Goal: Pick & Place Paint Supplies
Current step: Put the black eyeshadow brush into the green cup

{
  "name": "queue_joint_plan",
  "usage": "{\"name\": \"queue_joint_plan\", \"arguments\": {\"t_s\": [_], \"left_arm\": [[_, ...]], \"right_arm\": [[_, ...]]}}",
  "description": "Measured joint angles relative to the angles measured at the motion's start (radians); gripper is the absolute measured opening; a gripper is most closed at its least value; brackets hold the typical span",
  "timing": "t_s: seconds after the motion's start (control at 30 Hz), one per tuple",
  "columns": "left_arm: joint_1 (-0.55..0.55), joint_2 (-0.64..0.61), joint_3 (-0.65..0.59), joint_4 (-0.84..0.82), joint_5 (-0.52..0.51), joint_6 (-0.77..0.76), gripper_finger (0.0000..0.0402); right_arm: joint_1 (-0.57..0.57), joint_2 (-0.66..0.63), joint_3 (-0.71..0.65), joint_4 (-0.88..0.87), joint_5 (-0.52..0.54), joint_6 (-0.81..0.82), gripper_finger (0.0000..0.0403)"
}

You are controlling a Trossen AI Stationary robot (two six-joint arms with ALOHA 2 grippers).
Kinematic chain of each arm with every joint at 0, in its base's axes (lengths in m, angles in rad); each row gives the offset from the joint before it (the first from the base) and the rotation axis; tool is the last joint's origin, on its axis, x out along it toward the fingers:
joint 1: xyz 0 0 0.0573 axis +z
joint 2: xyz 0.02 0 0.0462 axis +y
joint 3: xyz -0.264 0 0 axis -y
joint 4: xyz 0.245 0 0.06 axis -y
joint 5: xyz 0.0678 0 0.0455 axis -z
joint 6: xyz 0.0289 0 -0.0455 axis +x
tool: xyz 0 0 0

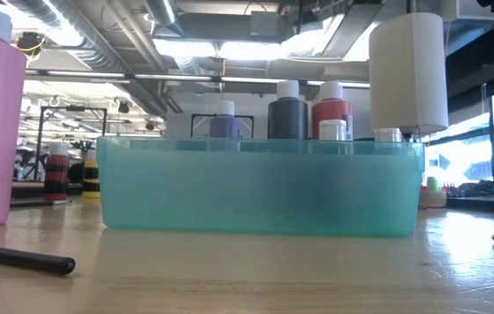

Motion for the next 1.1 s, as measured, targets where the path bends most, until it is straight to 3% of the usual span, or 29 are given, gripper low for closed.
{"name": "queue_joint_plan", "arguments": {"t_s": [0.2,0.53,0.83,1.1], "left_arm": [[0.000,-0.001,0.000,-0.012,-0.002,0.003,0.0035],[0.001,-0.005,0.000,-0.026,-0.009,0.007,0.0134],[-0.011,-0.067,0.001,-0.051,-0.014,0.113,0.0152],[-0.019,-0.179,0.001,-0.330,-0.142,0.144,0.0152]], "right_arm": [[0.001,0.000,0.000,-0.017,-0.001,0.006,0.0017],[0.011,0.000,0.000,-0.030,0.009,0.006,0.0016],[0.101,-0.001,0.000,-0.029,0.276,-0.081,0.0016],[0.207,-0.034,0.000,-0.029,0.456,-0.162,0.0015]]}}
